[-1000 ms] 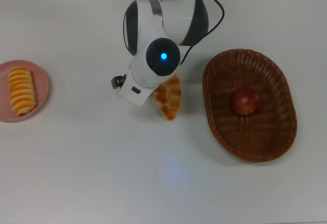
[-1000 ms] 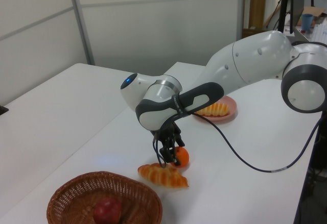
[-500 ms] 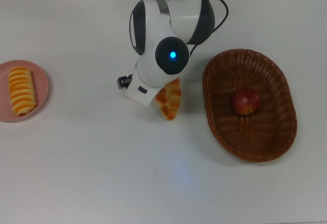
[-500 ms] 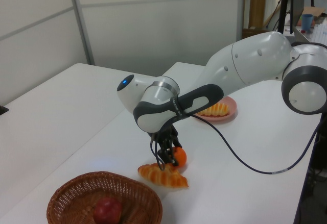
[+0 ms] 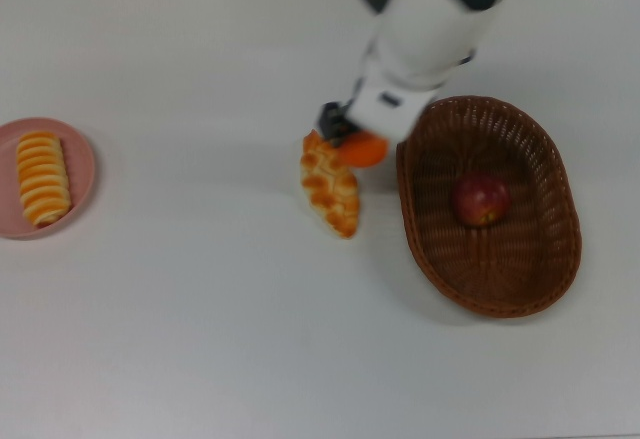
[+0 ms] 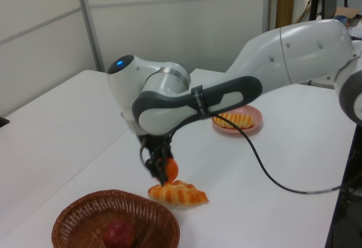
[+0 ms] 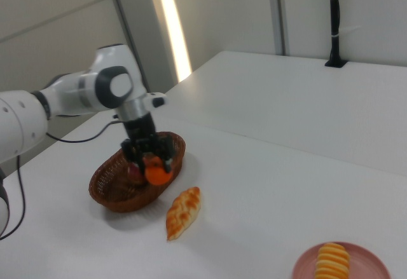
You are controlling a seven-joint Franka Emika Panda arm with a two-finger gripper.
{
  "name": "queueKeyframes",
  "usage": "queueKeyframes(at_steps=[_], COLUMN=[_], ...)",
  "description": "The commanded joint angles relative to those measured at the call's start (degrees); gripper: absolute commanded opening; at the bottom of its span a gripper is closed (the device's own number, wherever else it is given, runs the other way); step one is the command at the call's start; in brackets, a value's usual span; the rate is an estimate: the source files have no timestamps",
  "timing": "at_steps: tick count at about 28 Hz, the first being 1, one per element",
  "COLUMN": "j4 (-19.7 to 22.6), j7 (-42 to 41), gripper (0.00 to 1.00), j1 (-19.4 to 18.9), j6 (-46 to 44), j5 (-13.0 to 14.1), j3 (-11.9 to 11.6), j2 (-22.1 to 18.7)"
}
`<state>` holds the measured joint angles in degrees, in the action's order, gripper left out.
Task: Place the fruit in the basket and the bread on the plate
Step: 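Carry the mandarin into the wicker basket beside the apple and release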
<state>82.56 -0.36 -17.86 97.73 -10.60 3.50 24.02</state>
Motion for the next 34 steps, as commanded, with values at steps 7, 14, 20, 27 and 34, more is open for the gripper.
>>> queueKeyframes(at_steps=[7,14,20,27,34], j4=[4.63,4.37,3.4,2.43,3.05], j7=[8.09,10.03,9.94,9.5,7.31], gripper=[0.0,0.68,1.0,1.0,1.0], j1=[-10.96,-12.81,-12.46,-10.09,-3.24], j6=[0.97,1.06,1.06,0.62,0.36], j5=[-0.56,-1.61,-1.53,-0.56,-0.56], j3=[-0.51,-0.51,-0.86,-1.39,-1.39], j2=[2.43,5.08,4.02,0.33,-0.02])
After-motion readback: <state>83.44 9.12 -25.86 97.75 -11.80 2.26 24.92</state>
